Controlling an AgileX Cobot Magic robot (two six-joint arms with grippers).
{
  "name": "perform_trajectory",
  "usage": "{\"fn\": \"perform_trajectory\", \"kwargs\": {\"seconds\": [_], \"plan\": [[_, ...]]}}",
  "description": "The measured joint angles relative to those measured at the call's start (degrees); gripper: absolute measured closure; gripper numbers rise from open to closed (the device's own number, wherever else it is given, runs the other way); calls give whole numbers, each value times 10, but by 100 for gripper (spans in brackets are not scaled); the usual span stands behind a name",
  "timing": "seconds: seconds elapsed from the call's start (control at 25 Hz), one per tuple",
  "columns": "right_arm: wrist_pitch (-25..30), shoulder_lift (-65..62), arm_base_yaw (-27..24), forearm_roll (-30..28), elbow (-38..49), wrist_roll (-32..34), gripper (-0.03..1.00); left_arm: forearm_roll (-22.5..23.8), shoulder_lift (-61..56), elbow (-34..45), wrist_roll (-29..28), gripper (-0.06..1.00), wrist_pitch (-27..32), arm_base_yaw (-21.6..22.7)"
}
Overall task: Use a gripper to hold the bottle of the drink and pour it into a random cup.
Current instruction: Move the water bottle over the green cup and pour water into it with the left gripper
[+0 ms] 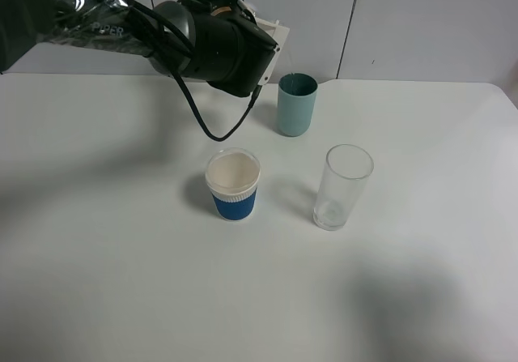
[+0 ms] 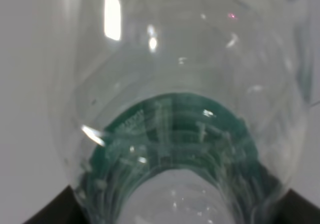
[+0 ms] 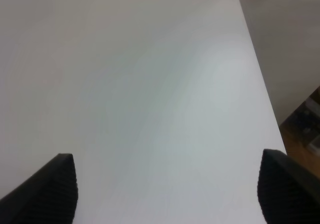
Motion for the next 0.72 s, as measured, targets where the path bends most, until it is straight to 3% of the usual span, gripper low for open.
{"fn": "perform_trajectory", "kwargs": {"seconds": [0.72], "plan": [[0,0,0,0,0,0,23,23,0,0,3,44,1,0]]}}
